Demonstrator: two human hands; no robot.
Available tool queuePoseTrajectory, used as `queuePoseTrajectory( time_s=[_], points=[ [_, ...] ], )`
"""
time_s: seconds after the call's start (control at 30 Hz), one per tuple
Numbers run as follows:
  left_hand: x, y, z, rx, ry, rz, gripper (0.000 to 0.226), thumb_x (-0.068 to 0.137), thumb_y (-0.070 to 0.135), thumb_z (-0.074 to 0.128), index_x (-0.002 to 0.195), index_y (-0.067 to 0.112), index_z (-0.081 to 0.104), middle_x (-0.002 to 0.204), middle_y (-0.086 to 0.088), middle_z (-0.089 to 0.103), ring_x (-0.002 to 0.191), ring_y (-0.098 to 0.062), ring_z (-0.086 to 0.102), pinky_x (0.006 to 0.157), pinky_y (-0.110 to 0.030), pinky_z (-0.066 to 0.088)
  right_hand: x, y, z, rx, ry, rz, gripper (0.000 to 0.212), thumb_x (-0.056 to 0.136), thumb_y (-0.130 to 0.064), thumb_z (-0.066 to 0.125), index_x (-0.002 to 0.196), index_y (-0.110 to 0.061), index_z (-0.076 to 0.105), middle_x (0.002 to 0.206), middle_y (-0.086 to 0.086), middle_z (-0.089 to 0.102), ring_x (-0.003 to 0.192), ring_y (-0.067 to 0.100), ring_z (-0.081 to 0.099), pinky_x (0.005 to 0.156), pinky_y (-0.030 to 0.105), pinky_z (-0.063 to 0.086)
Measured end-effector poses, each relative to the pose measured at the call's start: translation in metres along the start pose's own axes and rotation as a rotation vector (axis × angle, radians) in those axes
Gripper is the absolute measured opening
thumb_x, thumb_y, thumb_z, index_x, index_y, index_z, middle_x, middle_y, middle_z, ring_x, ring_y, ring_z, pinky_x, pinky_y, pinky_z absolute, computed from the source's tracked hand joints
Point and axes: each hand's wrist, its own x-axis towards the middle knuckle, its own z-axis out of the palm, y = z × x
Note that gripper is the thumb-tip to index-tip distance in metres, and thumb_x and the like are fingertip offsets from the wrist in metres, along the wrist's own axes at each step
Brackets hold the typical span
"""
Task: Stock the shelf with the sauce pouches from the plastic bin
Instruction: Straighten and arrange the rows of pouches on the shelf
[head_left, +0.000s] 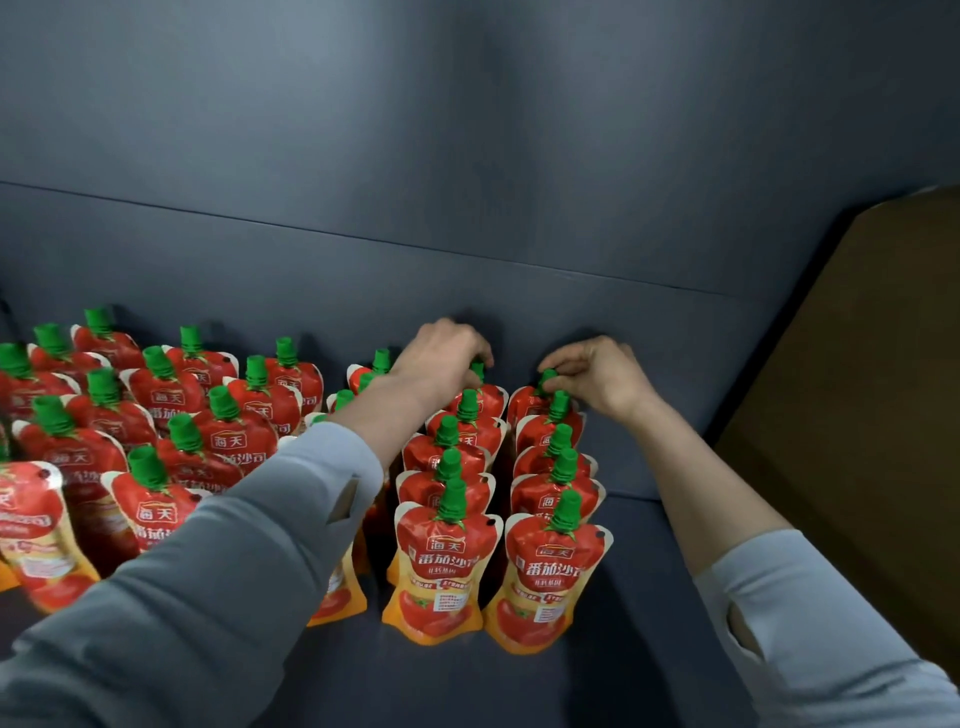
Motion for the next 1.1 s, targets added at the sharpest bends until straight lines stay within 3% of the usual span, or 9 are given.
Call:
queuePoseTrajectory(
  time_s=[0.1, 0.2, 0.3, 0.37, 0.43, 0.53, 0.6, 0.77, 1.1],
  points=[
    [-0.001, -0.001, 0.005, -0.012, 0.001, -0.009, 0.039, 0.082, 0.017, 0.074, 0.119, 0.024, 0.067, 0.12, -0.007, 0.066, 0.11, -0.029, 0.061, 0.094, -0.032, 0.044, -0.002, -0.001, -0.004, 0.031, -0.018, -0.029, 0.022, 0.082, -0.018, 0.08, 0.104, -0.021, 0.076, 0.103, 0.005, 0.076, 0.088, 0.008, 0.069, 0.074, 0.01, 0.053],
    [-0.008, 0.002, -0.004, -0.072, 0.053, -0.026, 0.042, 0.08, 0.014, 0.075, 0.12, 0.023, 0.067, 0.117, -0.003, 0.069, 0.109, -0.024, 0.062, 0.095, -0.029, 0.044, -0.012, -0.004, -0.009, 0.128, 0.079, -0.062, 0.017, 0.084, -0.024, 0.078, 0.1, -0.021, 0.077, 0.093, 0.001, 0.077, 0.086, 0.014, 0.073, 0.084, 0.031, 0.06],
    [-0.025, 0.003, -0.02, -0.218, 0.169, -0.048, 0.029, 0.079, 0.018, 0.075, 0.106, 0.026, 0.073, 0.098, 0.003, 0.074, 0.098, -0.016, 0.067, 0.09, -0.028, 0.049, -0.029, -0.005, -0.015, 0.051, 0.05, -0.102, 0.018, 0.082, -0.034, 0.079, 0.097, -0.024, 0.078, 0.091, -0.009, 0.076, 0.088, 0.006, 0.07, 0.086, 0.024, 0.055],
    [-0.042, 0.004, -0.024, -0.306, 0.13, -0.043, 0.018, 0.08, 0.029, 0.075, 0.098, 0.029, 0.075, 0.094, 0.009, 0.074, 0.093, -0.009, 0.066, 0.09, -0.025, 0.049, -0.038, -0.003, -0.012, -0.061, -0.042, -0.094, 0.026, 0.079, -0.035, 0.081, 0.102, -0.026, 0.076, 0.096, -0.012, 0.073, 0.093, 0.004, 0.067, 0.091, 0.023, 0.052],
    [-0.056, 0.004, -0.021, -0.307, 0.026, -0.021, 0.022, 0.08, 0.039, 0.074, 0.1, 0.03, 0.075, 0.101, 0.01, 0.073, 0.096, -0.006, 0.063, 0.091, -0.023, 0.047, -0.04, -0.001, -0.005, -0.159, -0.075, -0.08, 0.025, 0.078, -0.031, 0.082, 0.102, -0.028, 0.076, 0.098, -0.01, 0.071, 0.098, 0.009, 0.066, 0.096, 0.029, 0.051],
    [-0.06, 0.004, -0.02, -0.321, -0.014, -0.041, 0.034, 0.078, 0.034, 0.078, 0.11, 0.026, 0.072, 0.102, 0.003, 0.072, 0.098, -0.01, 0.066, 0.095, -0.029, 0.049, -0.037, -0.002, 0.001, -0.145, -0.049, -0.042, 0.014, 0.079, -0.028, 0.082, 0.091, -0.028, 0.076, 0.097, -0.001, 0.075, 0.102, 0.014, 0.068, 0.097, 0.035, 0.053],
    [-0.057, 0.003, -0.022, -0.323, -0.035, -0.071, 0.036, 0.078, 0.026, 0.079, 0.113, 0.023, 0.071, 0.096, 0.004, 0.071, 0.097, -0.009, 0.066, 0.094, -0.024, 0.048, -0.037, -0.004, 0.003, -0.116, -0.028, -0.031, 0.012, 0.078, -0.027, 0.083, 0.088, -0.026, 0.076, 0.095, 0.0, 0.076, 0.102, 0.013, 0.068, 0.096, 0.034, 0.053],
    [-0.042, 0.005, -0.021, -0.215, -0.077, -0.062, 0.026, 0.076, 0.025, 0.08, 0.101, 0.025, 0.075, 0.093, 0.001, 0.07, 0.096, -0.013, 0.064, 0.082, -0.019, 0.043, -0.037, -0.009, 0.01, -0.084, -0.034, -0.026, 0.011, 0.076, -0.026, 0.084, 0.081, -0.028, 0.075, 0.095, -0.002, 0.076, 0.101, 0.014, 0.069, 0.097, 0.038, 0.054],
    [-0.036, 0.002, -0.006, -0.313, -0.015, -0.044, 0.033, 0.075, 0.024, 0.081, 0.107, 0.025, 0.074, 0.109, -0.002, 0.072, 0.103, -0.015, 0.065, 0.099, -0.034, 0.049, -0.037, -0.006, 0.011, -0.129, 0.016, -0.019, 0.015, 0.078, -0.03, 0.083, 0.091, -0.026, 0.077, 0.1, 0.0, 0.075, 0.104, 0.019, 0.067, 0.097, 0.041, 0.053]
  ],
)
